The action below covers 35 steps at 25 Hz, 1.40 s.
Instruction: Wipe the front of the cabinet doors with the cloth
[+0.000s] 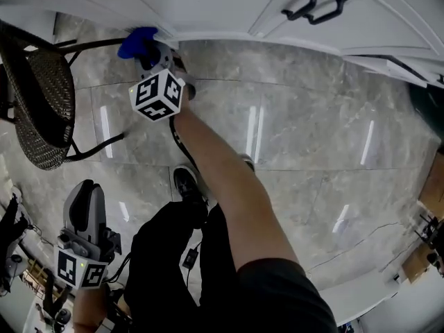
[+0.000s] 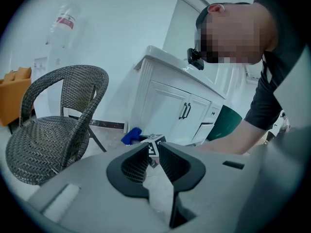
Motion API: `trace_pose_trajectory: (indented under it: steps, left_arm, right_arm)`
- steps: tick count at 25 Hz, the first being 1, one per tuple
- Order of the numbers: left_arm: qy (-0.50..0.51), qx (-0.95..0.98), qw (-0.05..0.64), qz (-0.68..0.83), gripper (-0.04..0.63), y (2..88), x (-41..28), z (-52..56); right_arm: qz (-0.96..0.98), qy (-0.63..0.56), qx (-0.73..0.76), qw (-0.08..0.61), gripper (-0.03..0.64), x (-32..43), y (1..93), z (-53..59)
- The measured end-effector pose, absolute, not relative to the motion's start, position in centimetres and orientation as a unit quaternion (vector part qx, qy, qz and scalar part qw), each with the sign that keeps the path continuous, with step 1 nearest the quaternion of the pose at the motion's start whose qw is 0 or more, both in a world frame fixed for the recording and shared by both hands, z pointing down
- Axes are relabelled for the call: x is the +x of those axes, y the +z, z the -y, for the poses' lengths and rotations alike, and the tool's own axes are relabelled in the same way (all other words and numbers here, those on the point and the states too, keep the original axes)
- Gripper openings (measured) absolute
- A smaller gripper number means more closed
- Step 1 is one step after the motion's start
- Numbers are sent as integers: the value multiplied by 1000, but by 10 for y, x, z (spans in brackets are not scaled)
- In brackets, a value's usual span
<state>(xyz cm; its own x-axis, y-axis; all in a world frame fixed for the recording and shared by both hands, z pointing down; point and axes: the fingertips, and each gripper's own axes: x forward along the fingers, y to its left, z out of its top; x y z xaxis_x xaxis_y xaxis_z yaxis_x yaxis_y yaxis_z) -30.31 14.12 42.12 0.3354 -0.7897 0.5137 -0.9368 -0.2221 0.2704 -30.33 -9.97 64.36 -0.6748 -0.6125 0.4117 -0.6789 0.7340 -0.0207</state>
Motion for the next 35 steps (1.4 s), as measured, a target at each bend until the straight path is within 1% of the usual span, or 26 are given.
trace_pose_trajectory:
  steps: [2, 5, 11, 15, 19, 21, 24, 28, 35]
  left_arm:
    - [135, 768, 272, 563, 67, 423, -307, -141]
    - [137, 768, 269, 565, 67, 427, -309, -140]
    - [141, 782, 270, 543, 67, 430, -290, -131]
    - [143, 793, 270, 527, 67, 430, -270, -122]
    - [151, 801, 273, 510, 67, 432, -249, -117]
    - [156, 805, 274, 502, 67, 431, -241, -119]
    - [156, 806, 277, 499, 67, 429, -234, -121]
    - [150, 802, 278, 507, 67, 423, -241, -124]
    - [140, 773, 285, 549, 67, 410, -288, -144]
  right_arm:
    - [914, 82, 336, 210, 55, -317, 660, 95]
    - [906, 83, 348, 228, 55, -301, 682, 105]
    - [878, 79, 404, 244, 57, -198, 697, 131]
    - [882, 49, 400, 245, 63, -161, 686, 125]
    - [858, 88, 455, 220, 52, -106, 682, 132]
    - [857, 96, 456, 221, 49, -93, 684, 129]
    - [867, 95, 434, 225, 38, -103, 681, 118]
    - [872, 143, 418, 212, 35, -133, 686, 108]
    - [907, 186, 323, 198, 35, -260, 678, 84]
